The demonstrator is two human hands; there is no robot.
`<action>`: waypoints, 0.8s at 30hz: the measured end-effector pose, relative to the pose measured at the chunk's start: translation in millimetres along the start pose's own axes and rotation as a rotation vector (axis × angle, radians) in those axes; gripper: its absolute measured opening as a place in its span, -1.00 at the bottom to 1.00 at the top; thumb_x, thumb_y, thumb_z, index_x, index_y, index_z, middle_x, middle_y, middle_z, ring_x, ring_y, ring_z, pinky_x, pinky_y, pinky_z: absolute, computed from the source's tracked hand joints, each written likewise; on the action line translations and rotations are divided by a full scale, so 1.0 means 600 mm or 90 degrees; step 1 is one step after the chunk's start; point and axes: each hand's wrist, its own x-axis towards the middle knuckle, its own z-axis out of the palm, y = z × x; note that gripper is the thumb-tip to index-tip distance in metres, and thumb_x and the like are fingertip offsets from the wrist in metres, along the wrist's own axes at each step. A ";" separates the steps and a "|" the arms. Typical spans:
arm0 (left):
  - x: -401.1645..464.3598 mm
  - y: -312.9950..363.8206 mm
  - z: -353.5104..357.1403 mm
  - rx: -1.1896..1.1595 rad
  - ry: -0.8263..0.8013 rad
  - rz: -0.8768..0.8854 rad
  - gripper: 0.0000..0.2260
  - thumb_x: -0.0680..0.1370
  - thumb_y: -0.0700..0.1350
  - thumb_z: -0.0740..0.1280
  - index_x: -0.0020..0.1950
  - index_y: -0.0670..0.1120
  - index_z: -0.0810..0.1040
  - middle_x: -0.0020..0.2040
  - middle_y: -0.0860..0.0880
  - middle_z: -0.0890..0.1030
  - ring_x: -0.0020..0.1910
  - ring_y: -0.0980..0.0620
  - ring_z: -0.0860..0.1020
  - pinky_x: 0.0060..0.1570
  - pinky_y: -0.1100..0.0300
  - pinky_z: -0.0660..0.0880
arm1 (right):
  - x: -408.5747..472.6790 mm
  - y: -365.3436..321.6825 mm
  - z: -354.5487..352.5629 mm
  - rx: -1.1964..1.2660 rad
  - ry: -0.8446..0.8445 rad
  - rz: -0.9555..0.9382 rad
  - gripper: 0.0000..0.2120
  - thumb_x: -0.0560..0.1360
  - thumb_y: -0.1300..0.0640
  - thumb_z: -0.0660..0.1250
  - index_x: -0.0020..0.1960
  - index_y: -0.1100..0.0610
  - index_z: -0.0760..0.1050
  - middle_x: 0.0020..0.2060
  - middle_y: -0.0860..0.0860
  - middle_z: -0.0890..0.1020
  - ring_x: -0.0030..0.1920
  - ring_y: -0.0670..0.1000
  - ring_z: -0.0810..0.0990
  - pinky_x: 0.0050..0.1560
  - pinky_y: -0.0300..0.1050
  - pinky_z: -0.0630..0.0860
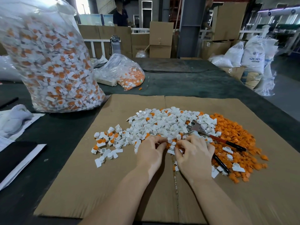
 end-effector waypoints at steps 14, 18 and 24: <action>-0.012 0.000 0.008 0.016 -0.002 0.007 -0.71 0.54 -0.08 0.35 0.26 0.08 0.51 0.08 0.14 0.50 0.08 0.13 0.47 0.07 0.33 0.35 | 0.003 -0.002 0.004 -0.011 -0.066 0.027 -0.90 0.28 0.20 0.53 -0.26 0.15 0.62 -0.22 0.06 0.57 -0.14 0.12 0.55 -0.09 0.04 0.32; -0.011 -0.005 0.008 0.000 -0.005 0.013 -0.80 0.52 -0.08 0.38 0.07 0.18 0.53 -0.03 0.16 0.53 -0.07 0.18 0.48 -0.15 0.44 0.33 | 0.004 -0.001 -0.003 0.055 -0.004 -0.011 -0.87 0.32 0.22 0.52 -0.20 0.17 0.58 -0.22 0.08 0.57 -0.16 0.13 0.57 -0.13 0.03 0.39; -0.012 -0.006 0.009 -0.105 -0.005 0.002 -0.79 0.48 -0.16 0.41 -0.14 0.13 0.46 -0.27 0.11 0.51 -0.35 0.29 0.45 -0.31 0.48 0.35 | 0.004 -0.001 -0.015 0.270 -0.030 -0.008 -0.89 0.41 0.29 0.43 -0.12 0.20 0.50 -0.25 -0.01 0.58 -0.23 -0.04 0.55 -0.23 -0.29 0.44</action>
